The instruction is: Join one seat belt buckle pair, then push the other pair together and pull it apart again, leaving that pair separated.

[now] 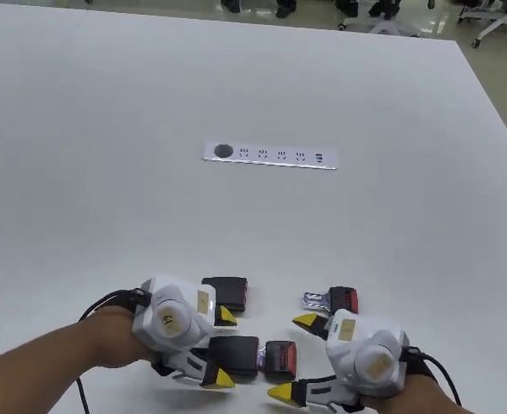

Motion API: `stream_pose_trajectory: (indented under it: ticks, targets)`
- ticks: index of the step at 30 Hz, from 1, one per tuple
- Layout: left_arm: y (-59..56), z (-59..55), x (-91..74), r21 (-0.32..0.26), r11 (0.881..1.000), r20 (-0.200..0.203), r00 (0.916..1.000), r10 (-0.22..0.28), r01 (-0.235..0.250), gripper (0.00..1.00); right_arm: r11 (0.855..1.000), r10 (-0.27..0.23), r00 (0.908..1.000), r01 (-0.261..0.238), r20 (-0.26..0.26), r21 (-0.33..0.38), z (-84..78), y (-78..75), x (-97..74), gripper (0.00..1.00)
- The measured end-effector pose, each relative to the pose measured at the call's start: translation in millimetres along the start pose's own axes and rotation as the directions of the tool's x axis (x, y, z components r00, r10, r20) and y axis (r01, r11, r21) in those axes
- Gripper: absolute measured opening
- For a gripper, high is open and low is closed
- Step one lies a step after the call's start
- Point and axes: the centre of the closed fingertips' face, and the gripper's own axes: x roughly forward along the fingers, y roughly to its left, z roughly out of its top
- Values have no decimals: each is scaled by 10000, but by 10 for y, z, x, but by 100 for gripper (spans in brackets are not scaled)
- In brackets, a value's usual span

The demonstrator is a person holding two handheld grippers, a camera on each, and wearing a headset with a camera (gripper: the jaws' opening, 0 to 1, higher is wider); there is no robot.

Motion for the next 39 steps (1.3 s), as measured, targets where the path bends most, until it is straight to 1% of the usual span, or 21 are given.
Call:
stream_pose_trajectory:
  ticks: [1,3,5,7,8,9,10,11,15,16,18,20,22,23,25,27,30,31,34,38,39]
  targets:
    - [1,12,-42,-132,9999,71,10000,3,-2,62,9999,-109,9999,109,123,32,16,-23,-44,68]
    - [15,25,-101,-72,9999,169,9998,102,-101,66,9995,-276,9994,272,209,166,16,-65,-104,73]
    - [45,17,-174,-44,9997,158,9996,224,-223,67,9983,-372,9986,355,364,460,33,-86,-183,75]
    - [114,18,-246,-128,9985,237,9983,529,-526,68,9978,-504,9977,483,450,464,38,-109,-240,76]
    - [143,38,-289,-308,9975,376,9972,650,-639,70,9975,-536,9976,515,438,479,9,-162,-256,76]
    - [152,52,-312,-448,9967,470,9965,692,-671,71,9972,-570,9973,547,455,501,7,-175,-274,76]
    - [179,53,-349,-448,9960,498,9956,795,-772,71,9966,-657,9966,631,495,528,12,-198,-301,76]
    - [204,47,-370,-433,9951,480,9947,910,-889,71,9963,-690,9963,661,518,549,16,-212,-320,76]
    - [289,18,-461,-545,9927,486,9927,1103,-1077,71,9951,-837,9949,804,556,581,23,-292,-400,78]
    - [314,13,-486,-542,9920,467,9921,1162,-1136,71,9945,-882,9949,851,494,611,-17,-366,-442,78]
    - [378,15,-540,-600,9897,475,9900,1329,-1299,71,9942,-924,9943,892,527,600,-26,-422,-480,77]
    - [441,5,-584,-625,9879,448,9885,1446,-1417,71,9926,-1099,9927,1070,495,566,-45,-548,-524,77]
    - [500,-7,-616,-585,9872,384,9878,1508,-1484,71,9918,-1153,9919,1120,536,609,-35,-610,-556,77]
    - [532,-3,-632,-562,9865,348,9872,1557,-1536,71,9914,-1186,9913,1150,571,629,-42,-681,-566,77]
    - [584,-9,-649,-521,9861,273,9869,1592,-1576,71,9917,-1172,9916,1139,548,604,-55,-772,-578,77]
    - [641,-4,-655,-507,9856,243,9864,1628,-1614,71,9925,-1135,9924,1110,473,519,-62,-815,-596,77]
    - [680,14,-645,-415,9861,171,9867,1615,-1607,71,9939,-998,9944,979,361,514,-74,-905,-615,76]
    - [710,18,-640,-376,9866,149,9871,1596,-1589,71,9942,-985,9947,972,278,463,-88,-941,-617,76]
    - [779,25,-617,-336,9870,79,9875,1572,-1569,71,9960,-768,9968,758,214,469,-98,-980,-619,75]
    - [841,36,-572,-193,9891,-6,9893,1457,-1457,70,9978,-549,9985,549,-9,373,-176,-1045,-592,74]
    - [870,24,-552,-183,9897,-45,9899,1417,-1418,70,9980,-523,9986,526,-95,343,-231,-1091,-554,74]
